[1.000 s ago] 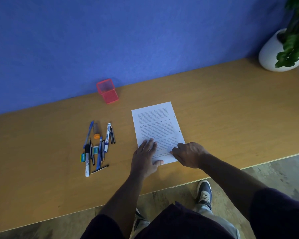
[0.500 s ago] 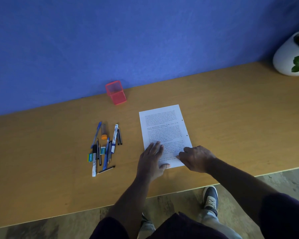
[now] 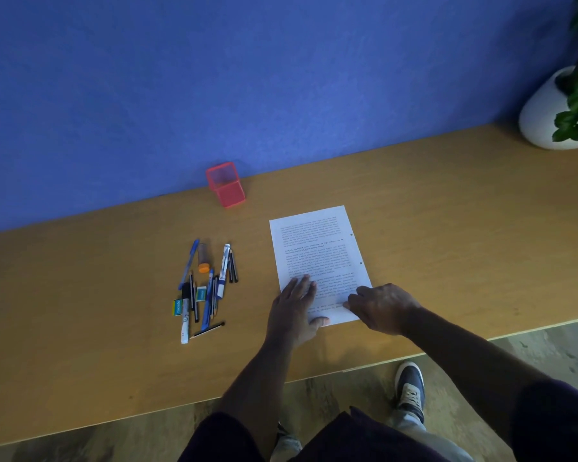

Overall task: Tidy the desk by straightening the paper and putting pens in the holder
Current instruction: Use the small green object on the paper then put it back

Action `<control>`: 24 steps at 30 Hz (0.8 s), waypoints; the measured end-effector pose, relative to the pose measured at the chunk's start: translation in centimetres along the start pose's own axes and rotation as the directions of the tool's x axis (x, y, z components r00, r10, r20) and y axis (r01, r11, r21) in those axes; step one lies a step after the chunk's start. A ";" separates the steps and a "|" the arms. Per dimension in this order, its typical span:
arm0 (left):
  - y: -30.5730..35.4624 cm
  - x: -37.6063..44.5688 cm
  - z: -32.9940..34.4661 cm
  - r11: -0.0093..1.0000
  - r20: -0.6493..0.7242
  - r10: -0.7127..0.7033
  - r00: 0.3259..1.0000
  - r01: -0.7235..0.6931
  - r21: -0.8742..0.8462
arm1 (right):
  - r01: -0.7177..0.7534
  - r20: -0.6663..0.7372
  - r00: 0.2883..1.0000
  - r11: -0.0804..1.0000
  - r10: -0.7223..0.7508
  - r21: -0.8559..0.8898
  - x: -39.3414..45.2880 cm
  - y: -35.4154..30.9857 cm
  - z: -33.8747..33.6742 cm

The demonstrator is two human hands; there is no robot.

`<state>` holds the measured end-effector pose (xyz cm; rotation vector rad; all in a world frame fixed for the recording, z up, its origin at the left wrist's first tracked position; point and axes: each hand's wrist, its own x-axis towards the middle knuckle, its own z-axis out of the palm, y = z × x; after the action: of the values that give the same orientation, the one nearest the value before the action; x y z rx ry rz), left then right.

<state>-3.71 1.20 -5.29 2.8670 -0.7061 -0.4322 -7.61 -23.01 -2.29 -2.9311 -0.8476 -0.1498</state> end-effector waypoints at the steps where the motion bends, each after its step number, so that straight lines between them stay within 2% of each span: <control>1: 0.0 0.0 0.0 1.000 0.011 0.004 1.000 -0.004 -0.012 | -0.005 -0.034 0.999 1.000 0.006 0.011 -0.1 0.1 -0.5; 5: -0.2 0.1 -0.1 0.999 0.025 0.005 1.000 -0.004 -0.045 | -0.188 -0.230 0.947 0.969 0.222 0.163 -0.8 1.4 -3.0; 7: -0.2 0.1 -0.1 0.999 0.024 0.005 1.000 -0.004 -0.043 | -0.261 -0.253 0.920 0.949 0.299 0.176 -1.0 2.5 -4.1; 9: -0.2 0.1 -0.2 0.999 0.023 0.012 1.000 -0.011 -0.030 | -0.321 -0.210 0.914 0.935 0.347 0.149 -1.1 3.1 -4.6; 11: -0.2 0.2 -0.2 1.000 0.022 0.014 1.000 -0.013 -0.026 | -0.348 -0.163 0.918 0.931 0.362 0.109 -1.5 3.2 -4.2; 16: -0.1 0.1 -0.2 1.000 0.017 0.008 1.000 -0.008 0.000 | -0.344 -0.232 0.899 0.927 0.371 0.146 -2.4 2.5 -2.7; 24: 0.1 0.2 -0.3 1.000 0.032 -0.002 0.999 0.002 0.002 | -0.341 -0.222 0.904 0.930 0.365 0.139 -3.8 2.3 -1.2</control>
<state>-3.50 1.09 -5.06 2.8691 -0.7089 -0.4788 -9.65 -27.03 -1.67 -2.8340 -0.2716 -0.4182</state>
